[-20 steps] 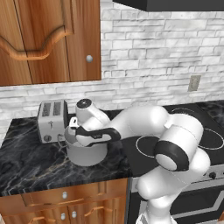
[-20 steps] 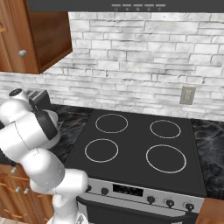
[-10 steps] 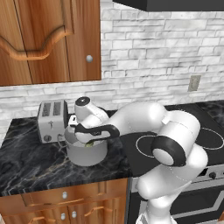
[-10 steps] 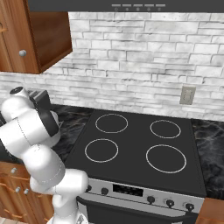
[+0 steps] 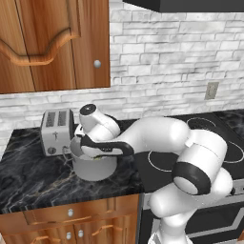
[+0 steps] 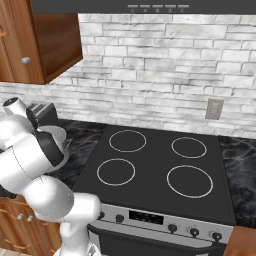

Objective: Turn on the sink faucet. Then move the cucumber from the counter to the sink. Turn off the sink. Move the vegetable from the sink to the pot next to the stove. Finally move the pot to the rear left burner.

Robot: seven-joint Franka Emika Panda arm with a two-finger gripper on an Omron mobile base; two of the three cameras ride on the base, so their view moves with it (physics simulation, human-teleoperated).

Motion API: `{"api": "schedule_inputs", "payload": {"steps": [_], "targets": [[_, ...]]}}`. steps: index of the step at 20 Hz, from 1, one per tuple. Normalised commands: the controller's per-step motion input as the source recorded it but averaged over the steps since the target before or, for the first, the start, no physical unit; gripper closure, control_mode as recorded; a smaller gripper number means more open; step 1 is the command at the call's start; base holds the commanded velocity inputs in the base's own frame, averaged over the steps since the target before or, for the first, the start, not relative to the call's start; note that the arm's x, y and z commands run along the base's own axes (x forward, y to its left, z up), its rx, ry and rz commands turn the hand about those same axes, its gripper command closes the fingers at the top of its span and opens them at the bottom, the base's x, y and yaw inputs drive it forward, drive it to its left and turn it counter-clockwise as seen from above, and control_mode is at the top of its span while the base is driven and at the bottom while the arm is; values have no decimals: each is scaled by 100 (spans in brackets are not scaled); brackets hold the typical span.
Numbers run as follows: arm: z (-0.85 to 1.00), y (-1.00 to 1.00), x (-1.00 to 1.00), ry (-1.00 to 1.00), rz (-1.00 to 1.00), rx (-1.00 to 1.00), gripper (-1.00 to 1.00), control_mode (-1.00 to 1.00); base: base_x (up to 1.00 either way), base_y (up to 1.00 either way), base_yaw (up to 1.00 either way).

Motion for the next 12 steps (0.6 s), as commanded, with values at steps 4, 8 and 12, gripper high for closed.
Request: {"api": "schedule_inputs", "payload": {"steps": [4, 8, 12], "targets": [[0, -36, -52, 4, -32, 2, -100, -100, 0, 0, 0], [0, -33, -30, 11, -28, 0, -100, -100, 0, 0, 0], [0, -15, -4, 12, -18, 0, -100, -100, 0, 0, 0]]}}
